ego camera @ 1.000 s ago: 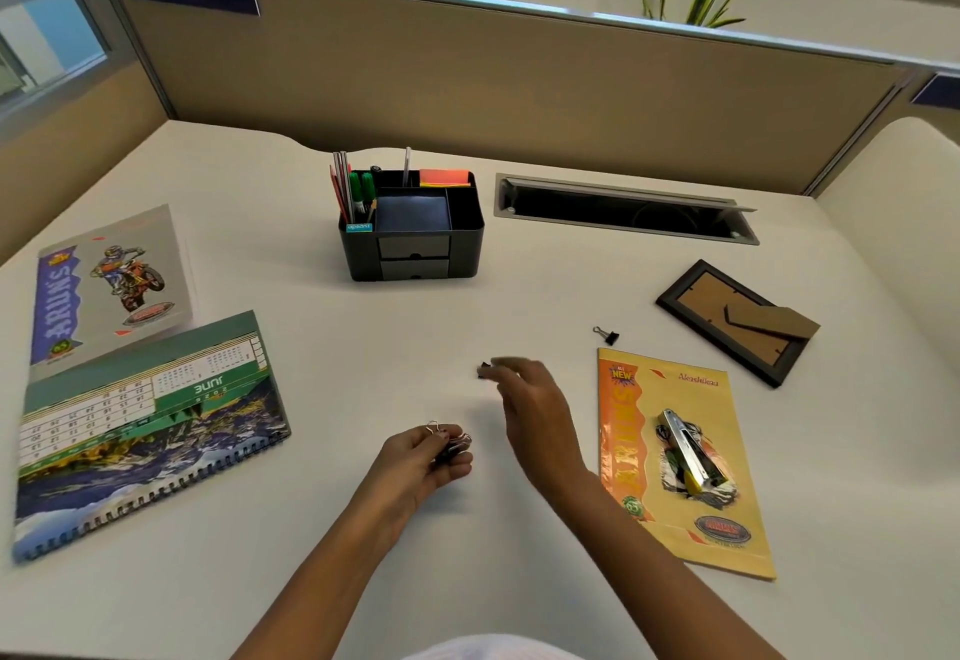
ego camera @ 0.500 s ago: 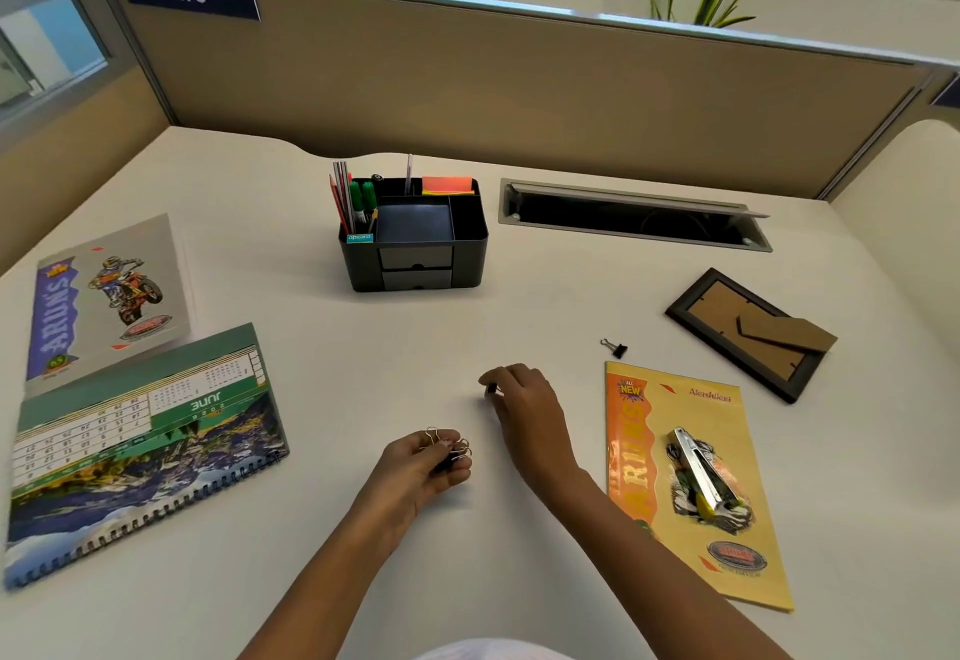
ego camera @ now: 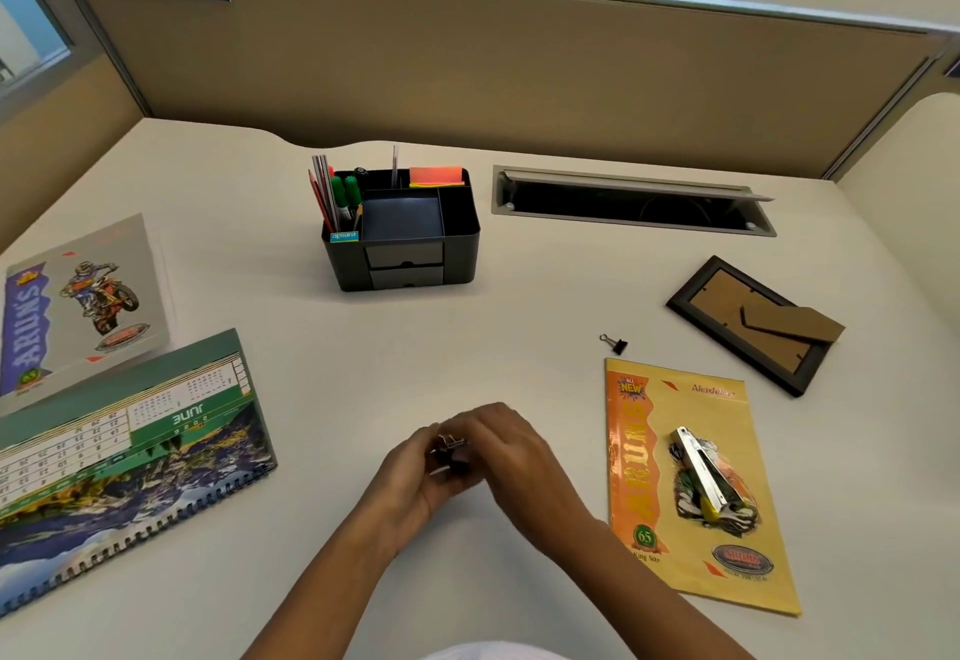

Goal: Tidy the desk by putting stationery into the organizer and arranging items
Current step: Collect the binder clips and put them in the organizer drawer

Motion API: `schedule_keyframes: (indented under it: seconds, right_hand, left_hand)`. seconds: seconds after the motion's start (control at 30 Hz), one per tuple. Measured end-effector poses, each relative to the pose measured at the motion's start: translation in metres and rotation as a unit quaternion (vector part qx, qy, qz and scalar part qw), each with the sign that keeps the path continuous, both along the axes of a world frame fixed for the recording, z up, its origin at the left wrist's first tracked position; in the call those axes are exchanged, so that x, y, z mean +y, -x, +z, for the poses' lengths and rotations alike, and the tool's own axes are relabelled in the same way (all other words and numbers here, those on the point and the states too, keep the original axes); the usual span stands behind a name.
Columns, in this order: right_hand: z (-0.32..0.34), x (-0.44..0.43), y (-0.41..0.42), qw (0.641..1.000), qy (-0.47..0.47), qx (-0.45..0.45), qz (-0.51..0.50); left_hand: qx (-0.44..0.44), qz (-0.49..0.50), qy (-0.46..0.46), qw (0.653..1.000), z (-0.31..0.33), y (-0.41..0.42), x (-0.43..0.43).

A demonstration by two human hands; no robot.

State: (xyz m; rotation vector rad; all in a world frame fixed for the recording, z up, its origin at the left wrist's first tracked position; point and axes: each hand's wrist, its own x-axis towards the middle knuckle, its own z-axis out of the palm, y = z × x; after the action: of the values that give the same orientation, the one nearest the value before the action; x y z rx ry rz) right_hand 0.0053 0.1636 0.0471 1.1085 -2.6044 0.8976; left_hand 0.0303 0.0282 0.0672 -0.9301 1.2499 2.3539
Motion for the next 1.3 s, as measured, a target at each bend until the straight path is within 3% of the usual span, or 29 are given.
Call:
schedule_keyframes:
  seconds: [0.1, 0.17, 0.3, 0.37, 0.53, 0.67, 0.77, 0.87, 0.93, 1.0, 1.07, 1.17, 1.23, 1.3]
  right_hand:
    - [-0.004, 0.010, 0.028, 0.994, 0.065, -0.034, -0.081]
    - [-0.013, 0.021, 0.055, 0.982, 0.051, -0.024, -0.178]
    - [-0.019, 0.049, 0.099, 0.917, -0.099, -0.074, -0.379]
    - [-0.018, 0.062, 0.113, 0.881, -0.159, -0.128, -0.426]
    - [-0.028, 0.080, 0.134, 0.884, -0.193, -0.105, -0.412]
    - [-0.030, 0.083, 0.141, 0.898, -0.160, -0.082, -0.402]
    - [-0.024, 0.079, 0.135, 0.928, -0.085, -0.052, -0.359]
    - [-0.011, 0.058, 0.108, 0.932, 0.077, -0.077, -0.345]
    - [-0.004, 0.038, 0.086, 0.873, 0.208, -0.238, -0.372]
    - [-0.005, 0.016, 0.064, 0.745, 0.366, -0.441, -0.341]
    - [-0.005, -0.001, 0.045, 0.605, 0.478, -0.562, -0.300]
    - [0.001, -0.022, 0.025, 0.422, 0.546, -0.681, -0.245]
    - [0.004, -0.032, 0.018, 0.337, 0.546, -0.730, -0.236]
    - [0.005, -0.041, 0.016, 0.276, 0.559, -0.751, -0.218]
  left_hand:
    - [-0.010, -0.003, 0.003, 1.000, 0.001, 0.004, 0.000]
    - [-0.008, -0.008, 0.006, 1.000, 0.000, 0.007, 0.000]
    - [-0.006, -0.013, 0.010, 1.000, -0.001, 0.008, 0.001]
    - [-0.008, -0.014, 0.013, 1.000, -0.001, 0.009, 0.001]
    - [-0.016, -0.015, 0.017, 1.000, -0.006, 0.011, 0.000]
    - [-0.022, -0.010, 0.019, 1.000, -0.006, 0.011, -0.001]
    - [-0.020, -0.007, 0.018, 1.000, -0.005, 0.011, 0.000]
    - [0.000, 0.004, 0.024, 1.000, -0.001, 0.014, -0.001]
    - [0.012, 0.022, 0.030, 0.999, 0.003, 0.017, 0.000]
    - [0.034, 0.050, 0.049, 0.997, 0.004, 0.019, 0.002]
    - [0.069, 0.083, 0.101, 0.989, 0.002, 0.019, 0.009]
    - [0.109, 0.093, 0.257, 0.956, -0.001, 0.013, 0.025]
    - [0.134, 0.077, 0.326, 0.933, -0.001, 0.009, 0.037]
    - [0.162, 0.060, 0.369, 0.913, 0.000, 0.006, 0.044]
